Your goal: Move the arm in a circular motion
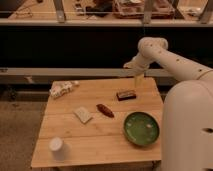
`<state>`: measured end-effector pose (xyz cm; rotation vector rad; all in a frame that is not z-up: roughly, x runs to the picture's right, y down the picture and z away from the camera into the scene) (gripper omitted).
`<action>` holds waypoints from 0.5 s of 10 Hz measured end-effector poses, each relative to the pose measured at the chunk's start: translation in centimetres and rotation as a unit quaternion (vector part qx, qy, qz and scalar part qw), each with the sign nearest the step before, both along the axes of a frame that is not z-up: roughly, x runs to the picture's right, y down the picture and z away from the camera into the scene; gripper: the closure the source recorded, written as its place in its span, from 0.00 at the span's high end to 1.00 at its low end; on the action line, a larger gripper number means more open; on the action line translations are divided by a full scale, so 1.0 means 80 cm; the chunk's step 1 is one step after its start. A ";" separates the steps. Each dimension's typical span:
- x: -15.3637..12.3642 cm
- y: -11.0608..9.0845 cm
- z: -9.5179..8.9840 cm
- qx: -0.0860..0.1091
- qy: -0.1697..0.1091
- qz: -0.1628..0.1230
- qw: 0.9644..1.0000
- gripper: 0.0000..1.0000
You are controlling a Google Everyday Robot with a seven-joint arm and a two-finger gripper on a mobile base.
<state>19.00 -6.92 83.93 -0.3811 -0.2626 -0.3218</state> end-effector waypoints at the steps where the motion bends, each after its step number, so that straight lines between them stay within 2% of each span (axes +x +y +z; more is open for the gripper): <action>1: 0.020 0.017 -0.010 -0.009 0.019 0.005 1.000 0.80; 3: 0.047 0.066 -0.047 -0.024 0.055 0.002 0.998 0.80; 4: 0.041 0.094 -0.073 -0.027 0.061 -0.009 0.998 0.80; 5: 0.020 0.119 -0.098 -0.025 0.056 -0.029 0.998 0.80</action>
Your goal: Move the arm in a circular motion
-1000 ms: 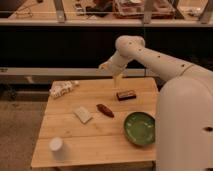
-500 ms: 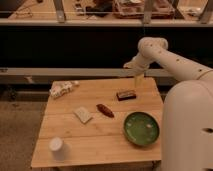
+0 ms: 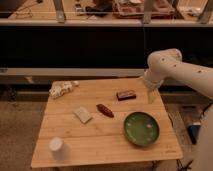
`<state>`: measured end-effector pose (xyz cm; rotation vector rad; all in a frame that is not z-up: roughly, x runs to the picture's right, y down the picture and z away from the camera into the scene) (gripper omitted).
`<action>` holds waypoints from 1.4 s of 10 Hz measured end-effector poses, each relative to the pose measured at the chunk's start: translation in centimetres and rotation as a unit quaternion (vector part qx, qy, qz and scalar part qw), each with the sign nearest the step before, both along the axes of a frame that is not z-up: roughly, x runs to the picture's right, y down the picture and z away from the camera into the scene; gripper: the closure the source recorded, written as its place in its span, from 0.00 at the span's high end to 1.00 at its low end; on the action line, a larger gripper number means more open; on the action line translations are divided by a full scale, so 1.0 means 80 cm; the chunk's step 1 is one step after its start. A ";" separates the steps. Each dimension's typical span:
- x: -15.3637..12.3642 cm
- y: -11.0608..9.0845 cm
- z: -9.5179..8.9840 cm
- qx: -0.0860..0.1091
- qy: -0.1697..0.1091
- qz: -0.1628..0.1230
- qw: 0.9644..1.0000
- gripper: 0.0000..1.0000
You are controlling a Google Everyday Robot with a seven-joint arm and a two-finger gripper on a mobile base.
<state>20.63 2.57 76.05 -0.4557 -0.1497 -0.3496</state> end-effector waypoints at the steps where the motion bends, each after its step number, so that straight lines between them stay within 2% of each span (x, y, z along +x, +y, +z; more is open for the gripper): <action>1: -0.050 0.029 -0.030 0.001 -0.025 -0.028 0.999 0.80; 2: -0.083 0.046 -0.048 0.003 -0.044 -0.049 0.998 0.80; 3: -0.118 0.067 -0.070 0.004 -0.067 -0.074 0.995 0.80; 4: -0.146 0.083 -0.084 0.003 -0.087 -0.088 0.992 0.80; 5: -0.202 0.103 -0.104 0.000 -0.132 -0.109 0.985 0.80; 6: -0.244 0.113 -0.116 -0.004 -0.168 -0.120 0.978 0.80; 7: -0.279 0.118 -0.124 -0.009 -0.202 -0.124 0.971 0.80; 8: -0.316 0.115 -0.128 -0.012 -0.240 -0.124 0.963 0.80; 9: -0.341 0.109 -0.127 -0.014 -0.267 -0.122 0.956 0.80; 10: -0.370 0.094 -0.120 -0.018 -0.304 -0.114 0.946 0.80; 11: -0.386 0.067 -0.099 -0.019 -0.335 -0.102 0.937 0.80; 12: -0.384 0.045 -0.075 -0.018 -0.346 -0.092 0.933 0.80; 13: -0.369 0.020 -0.045 -0.016 -0.347 -0.083 0.934 0.80; 14: -0.355 0.007 -0.030 -0.014 -0.342 -0.078 0.936 0.80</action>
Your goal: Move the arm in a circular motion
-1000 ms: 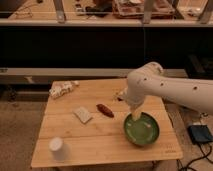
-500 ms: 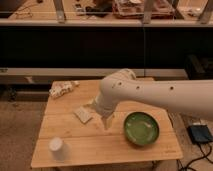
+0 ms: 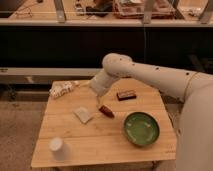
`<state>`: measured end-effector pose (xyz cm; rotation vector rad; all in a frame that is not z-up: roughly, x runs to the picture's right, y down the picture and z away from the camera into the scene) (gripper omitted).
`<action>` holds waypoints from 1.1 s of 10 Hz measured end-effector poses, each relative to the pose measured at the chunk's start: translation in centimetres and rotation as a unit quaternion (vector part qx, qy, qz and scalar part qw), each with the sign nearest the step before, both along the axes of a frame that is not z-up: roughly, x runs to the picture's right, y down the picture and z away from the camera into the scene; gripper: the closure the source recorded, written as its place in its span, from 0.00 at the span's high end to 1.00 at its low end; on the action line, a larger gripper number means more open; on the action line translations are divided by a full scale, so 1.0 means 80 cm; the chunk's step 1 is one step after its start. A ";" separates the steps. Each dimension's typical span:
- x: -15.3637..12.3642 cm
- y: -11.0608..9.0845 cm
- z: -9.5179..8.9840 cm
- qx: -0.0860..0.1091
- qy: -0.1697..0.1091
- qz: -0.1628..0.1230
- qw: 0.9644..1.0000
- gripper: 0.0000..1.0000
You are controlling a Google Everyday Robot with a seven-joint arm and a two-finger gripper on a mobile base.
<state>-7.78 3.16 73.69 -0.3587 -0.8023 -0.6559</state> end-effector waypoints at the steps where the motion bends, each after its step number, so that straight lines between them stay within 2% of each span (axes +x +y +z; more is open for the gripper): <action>1: 0.102 -0.083 0.074 0.009 0.053 0.039 0.998 0.80; 2: 0.150 -0.113 0.097 0.010 0.080 0.063 0.995 0.80; 3: 0.191 -0.126 0.114 0.004 0.104 0.082 0.991 0.80; 5: 0.243 -0.130 0.129 -0.011 0.136 0.112 0.984 0.80; 7: 0.294 -0.113 0.136 -0.033 0.169 0.138 0.975 0.80; 9: 0.320 -0.087 0.129 -0.049 0.188 0.143 0.970 0.80; 10: 0.332 -0.061 0.116 -0.054 0.201 0.135 0.969 0.80; 11: 0.335 -0.045 0.104 -0.052 0.208 0.125 0.969 0.80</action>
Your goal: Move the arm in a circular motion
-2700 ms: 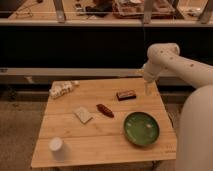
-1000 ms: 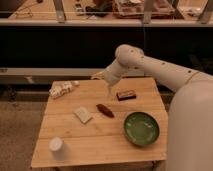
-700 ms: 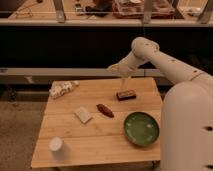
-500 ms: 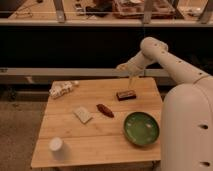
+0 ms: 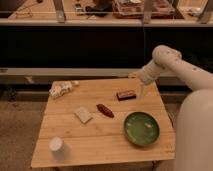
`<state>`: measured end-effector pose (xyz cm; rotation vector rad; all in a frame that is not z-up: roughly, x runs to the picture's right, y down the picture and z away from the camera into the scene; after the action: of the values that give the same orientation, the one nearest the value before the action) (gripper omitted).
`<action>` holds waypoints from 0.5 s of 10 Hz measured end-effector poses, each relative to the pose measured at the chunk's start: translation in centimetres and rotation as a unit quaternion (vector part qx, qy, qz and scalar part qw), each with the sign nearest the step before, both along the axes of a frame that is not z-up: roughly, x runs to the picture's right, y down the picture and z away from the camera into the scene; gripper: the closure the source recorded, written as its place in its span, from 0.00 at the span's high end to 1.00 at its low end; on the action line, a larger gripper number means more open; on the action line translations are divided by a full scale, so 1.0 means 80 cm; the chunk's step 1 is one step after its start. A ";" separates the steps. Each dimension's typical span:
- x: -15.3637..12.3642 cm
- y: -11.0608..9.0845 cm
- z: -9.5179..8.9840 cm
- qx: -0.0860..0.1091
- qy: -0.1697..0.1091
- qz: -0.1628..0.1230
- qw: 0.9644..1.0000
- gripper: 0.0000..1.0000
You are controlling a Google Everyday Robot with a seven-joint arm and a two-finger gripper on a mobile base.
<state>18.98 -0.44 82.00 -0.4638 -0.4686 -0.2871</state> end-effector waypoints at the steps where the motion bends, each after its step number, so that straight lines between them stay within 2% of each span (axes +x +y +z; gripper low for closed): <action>1: 0.000 0.023 -0.020 0.002 0.009 -0.021 1.000 0.80; 2: -0.006 0.049 -0.051 0.011 0.020 -0.053 0.998 0.80; 4: -0.023 0.087 -0.096 0.025 0.031 -0.095 0.995 0.80; 5: -0.061 0.113 -0.128 0.029 0.016 -0.125 0.992 0.80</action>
<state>14.12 8.63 71.80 -0.4691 -0.3689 -0.5317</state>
